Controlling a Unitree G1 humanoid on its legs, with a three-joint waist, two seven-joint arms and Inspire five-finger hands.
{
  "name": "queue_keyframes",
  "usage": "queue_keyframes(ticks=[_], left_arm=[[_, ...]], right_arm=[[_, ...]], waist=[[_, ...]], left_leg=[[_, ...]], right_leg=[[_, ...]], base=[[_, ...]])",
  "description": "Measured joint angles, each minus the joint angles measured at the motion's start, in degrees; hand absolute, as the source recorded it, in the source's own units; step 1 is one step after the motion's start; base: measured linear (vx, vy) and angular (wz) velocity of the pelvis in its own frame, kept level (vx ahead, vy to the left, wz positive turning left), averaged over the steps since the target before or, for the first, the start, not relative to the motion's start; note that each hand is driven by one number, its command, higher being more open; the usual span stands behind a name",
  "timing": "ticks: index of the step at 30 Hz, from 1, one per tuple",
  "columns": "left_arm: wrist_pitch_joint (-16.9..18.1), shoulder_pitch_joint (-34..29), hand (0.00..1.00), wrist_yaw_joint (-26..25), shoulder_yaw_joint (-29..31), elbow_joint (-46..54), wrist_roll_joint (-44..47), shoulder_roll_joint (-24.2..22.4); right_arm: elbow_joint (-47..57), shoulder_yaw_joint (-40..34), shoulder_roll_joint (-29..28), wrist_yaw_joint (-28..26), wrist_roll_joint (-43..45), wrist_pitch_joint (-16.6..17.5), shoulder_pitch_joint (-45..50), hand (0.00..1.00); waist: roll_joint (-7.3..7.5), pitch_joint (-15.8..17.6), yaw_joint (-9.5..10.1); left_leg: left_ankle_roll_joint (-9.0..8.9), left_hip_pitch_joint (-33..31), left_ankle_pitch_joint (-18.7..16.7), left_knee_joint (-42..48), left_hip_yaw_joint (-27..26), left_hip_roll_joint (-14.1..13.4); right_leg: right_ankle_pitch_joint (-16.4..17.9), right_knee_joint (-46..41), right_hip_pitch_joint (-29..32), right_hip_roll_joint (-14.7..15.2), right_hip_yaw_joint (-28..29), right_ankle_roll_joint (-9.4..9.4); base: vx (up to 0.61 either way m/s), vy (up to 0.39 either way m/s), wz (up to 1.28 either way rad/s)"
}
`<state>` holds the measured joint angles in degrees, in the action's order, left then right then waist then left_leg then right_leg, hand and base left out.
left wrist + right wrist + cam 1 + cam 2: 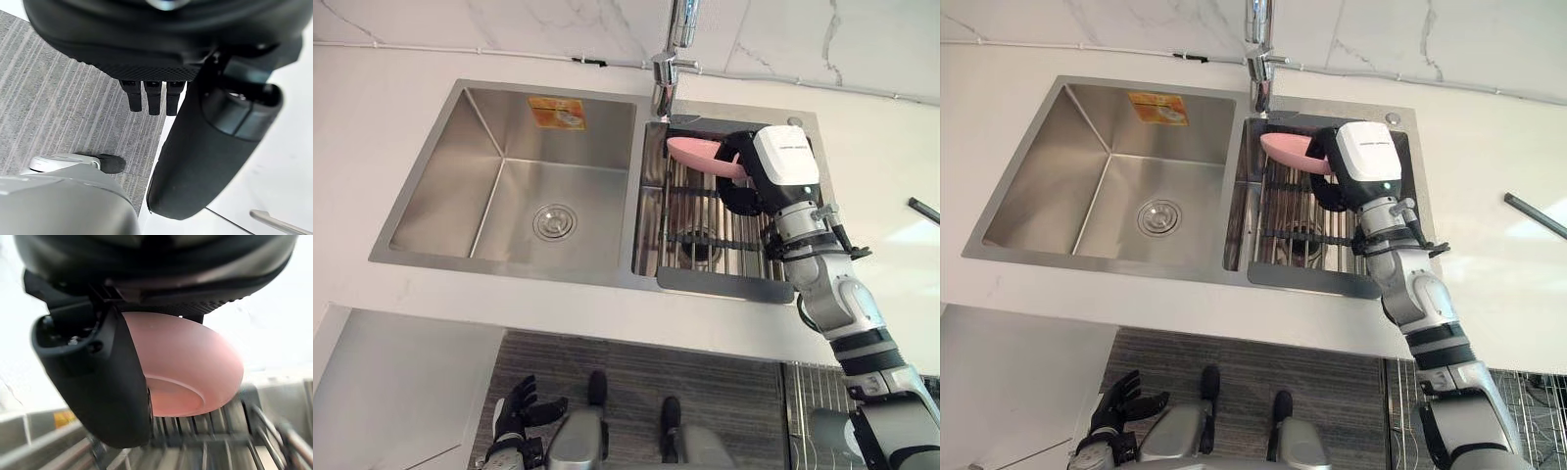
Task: Walk over to the sink, pick up the cup, carry it to the dishwasher, place the cup inside the dishwasher, then close the dishwasher door
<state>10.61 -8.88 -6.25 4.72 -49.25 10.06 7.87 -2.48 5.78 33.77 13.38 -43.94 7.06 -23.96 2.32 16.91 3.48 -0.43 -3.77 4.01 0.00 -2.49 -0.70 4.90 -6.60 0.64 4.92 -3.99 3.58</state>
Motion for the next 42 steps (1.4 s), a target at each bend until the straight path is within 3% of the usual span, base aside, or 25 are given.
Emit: queue_keyframes(ticks=[9,20,23,25,27,30,31,32,35,37,38,40,42], left_arm=[[-0.18,-0.47,0.9,0.14,0.43,-0.14,-0.62,0.36],[-0.33,-0.91,0.9,0.2,0.45,-1.13,-1.35,0.83],[-0.31,-1.09,0.9,0.17,0.48,-1.19,-2.26,0.87],[-0.13,-1.43,0.9,0.02,1.95,-1.05,-2.17,0.02],[-0.11,-2.13,0.9,-0.1,3.18,-0.98,-2.1,-0.47],[-0.07,-3.07,0.9,-0.21,6.21,-0.46,-1.23,-1.6],[-0.04,-3.09,0.9,-0.31,7.63,-0.14,-0.18,-1.78],[0.17,-3.09,0.9,-0.71,10.01,0.31,0.96,-1.84],[0.06,-3.25,0.9,-1.07,13.75,0.15,2.22,-0.83],[0.17,-3.49,0.9,-1.21,15.2,0.3,2.33,-0.11],[0.09,-3.32,0.9,-1.18,15.18,0.25,2.33,-0.44],[0.24,-3.81,0.9,-0.88,15.13,0.5,2.28,-1.73],[0.24,-3.79,0.9,-0.8,15.02,0.51,2.28,-2.14]], right_arm=[[15.42,-8.91,-0.61,2.23,-0.06,3.21,11.96,0.3],[26.83,-21.76,-9.79,4.87,1.25,3.98,27.6,0.3],[27.82,-23.01,-11.09,5.78,1.26,3.94,29.33,0.3],[27.82,-23.79,-11.2,6.06,1.25,3.88,29.46,0.3],[27.74,-23.82,-11.25,6.11,1.18,3.42,29.53,0.3],[26.47,-23.79,-11.23,6.53,0.94,2.32,29.05,0.3],[25.61,-23.8,-11.2,6.74,0.89,1.18,28.99,0.3],[23.87,-23.78,-11.21,6.73,0.42,0.14,29.21,0.3],[21.65,-23.98,-11.2,6.54,-0.27,-0.31,30.04,0.3],[21.54,-24.99,-11.19,6.53,-0.32,0.07,32.65,0.3],[20.46,-25.63,-11.03,6.51,-0.32,0.4,33.21,0.3],[16.92,-26.7,-11.33,6.36,-0.14,-0.03,35.51,0.3],[14.95,-28.14,-11.92,6.11,-0.01,-0.32,37.34,0.3]], waist=[[0.73,-0.5,-2.2],[1.63,-2.48,-5.24],[1.21,-2.92,-5.93],[0.04,-3.52,-5.79],[-0.46,-3.46,-5.83],[-0.44,-3.38,-5.74],[-0.5,-3.19,-5.75],[-0.91,-2.86,-5.9],[-1.28,-2.75,-5.79],[-0.93,-2.98,-5.7],[-1.72,-2.84,-5.64],[-3.34,-3.84,-5.72],[-3.65,-4.05,-5.78]], left_leg=[[0.01,3.44,-0.06,-1.88,-1.98,-0.1],[-0.25,4.33,-0.74,-0.95,-2.63,-0.27],[-0.45,1.99,-4.4,5.65,-3.55,-0.62],[-0.58,-2.53,-9.81,15.18,-0.99,-1.42],[-0.45,-4.18,-12.84,19.58,-1.31,-2.37],[0.66,-5.45,-15.22,22.53,-7.2,-3.93],[1.49,-5.84,-15.76,23.03,-10.64,-4.5],[2.23,-5.64,-16.06,23.73,-13.91,-5.43],[2.31,-5.06,-16.14,23.72,-17.0,-6.97],[1.67,-5.45,-16.52,23.74,-17.71,-7.25],[0.84,-5.81,-16.73,24.08,-17.29,-7.79],[-0.23,-5.47,-15.38,23.26,-15.33,-8.44],[-1.02,-4.52,-14.45,22.06,-15.16,-8.63]], right_leg=[[0.02,0.54,-1.95,-0.07,1.77,0.03],[0.01,1.53,-3.45,-0.17,2.46,0.03],[0.01,1.4,-2.91,-0.41,4.53,0.03],[-0.08,0.02,-0.13,-1.91,8.6,0.18],[-0.71,-1.74,2.51,-3.27,13.08,0.85],[-2.72,-3.68,7.27,-4.14,18.6,2.49],[-2.11,-3.96,8.66,-3.0,16.23,1.62],[-1.13,-7.62,10.6,-0.97,10.44,0.48],[2.76,-15.67,10.75,1.03,2.56,-1.65],[5.89,-14.26,6.77,2.09,-0.47,-0.81],[5.56,-9.42,4.54,1.34,-0.93,0.25],[3.3,-5.62,2.67,-0.48,-1.08,-0.04],[3.02,-4.88,1.9,-0.95,-1.2,-0.33]], base=[[0.0,-0.006,-0.11],[-0.01,-0.007,-0.03],[-0.05,0.004,-0.34],[-0.04,0.032,-0.84],[-0.06,0.092,-1.24],[-0.13,0.146,-1.55],[-0.17,0.109,-1.36],[-0.17,0.107,-1.25],[-0.11,0.035,-0.69],[-0.08,-0.102,-0.46],[-0.07,-0.17,-0.23],[-0.01,-0.167,-0.12],[0.04,-0.104,-0.02]])
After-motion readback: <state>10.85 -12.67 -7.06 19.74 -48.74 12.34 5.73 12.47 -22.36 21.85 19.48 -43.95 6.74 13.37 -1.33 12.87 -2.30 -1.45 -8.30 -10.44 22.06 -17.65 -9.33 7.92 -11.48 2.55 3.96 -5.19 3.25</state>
